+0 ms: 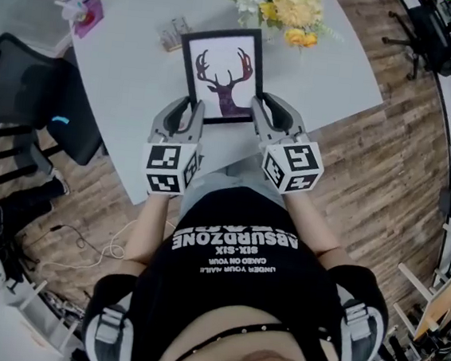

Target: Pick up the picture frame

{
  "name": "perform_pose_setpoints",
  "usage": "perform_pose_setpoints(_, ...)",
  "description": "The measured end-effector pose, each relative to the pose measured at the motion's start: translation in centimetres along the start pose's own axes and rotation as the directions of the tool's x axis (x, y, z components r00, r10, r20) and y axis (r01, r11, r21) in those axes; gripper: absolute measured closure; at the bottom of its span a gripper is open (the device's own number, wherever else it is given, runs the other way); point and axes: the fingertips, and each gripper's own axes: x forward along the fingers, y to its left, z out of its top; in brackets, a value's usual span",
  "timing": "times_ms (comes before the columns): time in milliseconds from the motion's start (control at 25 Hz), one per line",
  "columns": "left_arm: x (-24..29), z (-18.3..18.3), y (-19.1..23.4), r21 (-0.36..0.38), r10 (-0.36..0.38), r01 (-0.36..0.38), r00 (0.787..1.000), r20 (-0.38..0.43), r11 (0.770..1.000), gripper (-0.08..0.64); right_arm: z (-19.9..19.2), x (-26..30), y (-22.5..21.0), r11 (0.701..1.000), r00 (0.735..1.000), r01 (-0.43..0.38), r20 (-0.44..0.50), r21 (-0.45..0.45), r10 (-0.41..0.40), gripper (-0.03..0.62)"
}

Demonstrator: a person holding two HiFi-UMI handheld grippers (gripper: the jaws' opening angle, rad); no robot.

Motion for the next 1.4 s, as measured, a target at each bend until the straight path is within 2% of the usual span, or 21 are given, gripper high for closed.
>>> perform_pose_setpoints(480, -2.5, 3.3, -1.2, 0.029, -0.005, 0.003, 0.997, 0.083, 1.000, 0.449, 2.7, -2.0, 0.8, 1.000, 0.998, -0.004, 0.070, -0.002, 0.004, 0.502)
perform_pose_setpoints(1400, -3.2, 3.3, -1.4, 0.006, 0.009, -0.010, 0.996, 0.088, 1.000, 0.449, 3.0, -2.4, 1.1, 1.000, 0.998, -0.026, 0.060, 0.001, 0.026, 0.502)
